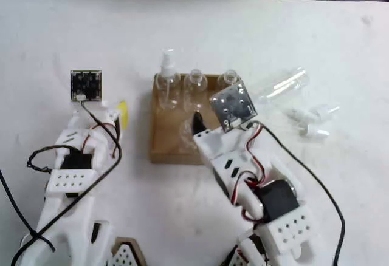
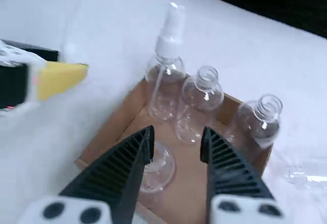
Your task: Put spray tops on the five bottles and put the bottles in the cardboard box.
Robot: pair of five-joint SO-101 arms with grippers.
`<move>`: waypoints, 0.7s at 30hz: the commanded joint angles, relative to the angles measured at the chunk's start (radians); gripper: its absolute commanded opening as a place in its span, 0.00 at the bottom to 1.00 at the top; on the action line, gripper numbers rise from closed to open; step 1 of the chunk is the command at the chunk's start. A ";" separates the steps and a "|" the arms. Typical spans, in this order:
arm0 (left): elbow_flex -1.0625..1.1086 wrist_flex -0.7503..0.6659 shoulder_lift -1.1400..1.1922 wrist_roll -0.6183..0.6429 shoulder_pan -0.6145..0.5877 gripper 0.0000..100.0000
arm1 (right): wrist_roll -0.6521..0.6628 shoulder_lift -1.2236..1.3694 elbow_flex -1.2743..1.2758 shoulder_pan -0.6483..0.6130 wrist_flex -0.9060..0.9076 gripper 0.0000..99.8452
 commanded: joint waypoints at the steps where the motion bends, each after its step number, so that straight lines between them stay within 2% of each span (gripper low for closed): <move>1: -0.005 -0.026 -0.024 -0.009 0.010 0.18 | 0.012 0.087 -0.233 -0.085 0.122 0.14; 7: -0.005 -0.025 -0.024 -0.009 0.005 0.18 | 0.011 0.380 -0.293 -0.091 0.131 0.14; 11: -0.005 -0.026 -0.024 -0.009 0.005 0.18 | 0.011 0.452 -0.411 -0.110 0.220 0.14; 15: -0.005 -0.028 -0.024 -0.009 0.005 0.18 | 0.012 0.515 -0.500 -0.128 0.309 0.24; 21: -0.005 -0.025 -0.024 -0.009 0.005 0.18 | 0.005 0.661 -0.580 -0.124 0.363 0.25</move>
